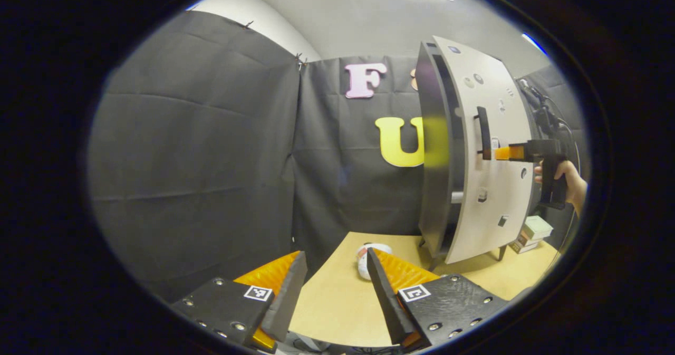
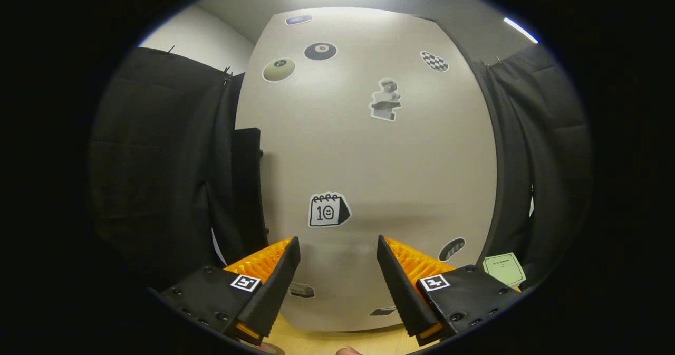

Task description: Open the cabinet door with the right hand, grasp the bottle in the cabinet with the left hand and place it on the coaster, then close the cabinet door with the right hand.

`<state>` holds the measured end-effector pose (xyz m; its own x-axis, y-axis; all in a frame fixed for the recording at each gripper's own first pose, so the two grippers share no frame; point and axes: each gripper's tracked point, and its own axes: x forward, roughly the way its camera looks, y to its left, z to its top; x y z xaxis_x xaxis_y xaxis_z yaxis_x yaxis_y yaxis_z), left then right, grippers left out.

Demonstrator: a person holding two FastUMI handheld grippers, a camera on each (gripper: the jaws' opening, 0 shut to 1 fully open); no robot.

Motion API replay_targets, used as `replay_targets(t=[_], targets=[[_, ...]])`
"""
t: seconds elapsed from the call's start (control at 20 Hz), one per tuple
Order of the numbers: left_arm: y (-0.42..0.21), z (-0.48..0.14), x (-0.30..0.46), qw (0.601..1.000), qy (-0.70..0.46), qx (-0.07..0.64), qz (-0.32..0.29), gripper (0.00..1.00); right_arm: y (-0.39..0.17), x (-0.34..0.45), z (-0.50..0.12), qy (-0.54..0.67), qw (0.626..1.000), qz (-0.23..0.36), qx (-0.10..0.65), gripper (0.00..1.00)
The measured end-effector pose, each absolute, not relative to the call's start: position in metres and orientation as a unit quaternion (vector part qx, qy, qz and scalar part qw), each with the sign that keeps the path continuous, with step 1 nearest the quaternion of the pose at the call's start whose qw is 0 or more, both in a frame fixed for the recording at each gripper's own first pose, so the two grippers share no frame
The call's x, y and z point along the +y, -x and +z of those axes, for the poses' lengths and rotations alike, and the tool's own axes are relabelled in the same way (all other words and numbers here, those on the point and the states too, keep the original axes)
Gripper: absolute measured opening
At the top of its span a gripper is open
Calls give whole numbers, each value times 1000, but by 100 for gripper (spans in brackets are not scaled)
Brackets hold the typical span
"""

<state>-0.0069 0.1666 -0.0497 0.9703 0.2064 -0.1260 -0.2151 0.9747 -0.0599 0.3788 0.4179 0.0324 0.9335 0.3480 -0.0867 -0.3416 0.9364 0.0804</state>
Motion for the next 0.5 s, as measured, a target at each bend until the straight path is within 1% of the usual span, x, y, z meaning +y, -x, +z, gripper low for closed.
replay_targets(t=[0.05,0.2,0.4,0.45,0.5], targets=[[2,-43,159,993,37,54,100,72,-369,408,37,-34,982,177,47,94],[-17,-28,132,995,37,40,80,73,-345,374,51,-31,984,173,38,94],[-44,-9,89,998,39,22,51,72,-322,314,63,-28,988,147,28,94],[-49,-4,77,998,41,18,41,71,-317,298,66,-27,990,139,25,90],[-55,1,66,998,44,15,33,71,-314,282,67,-24,991,131,20,94]])
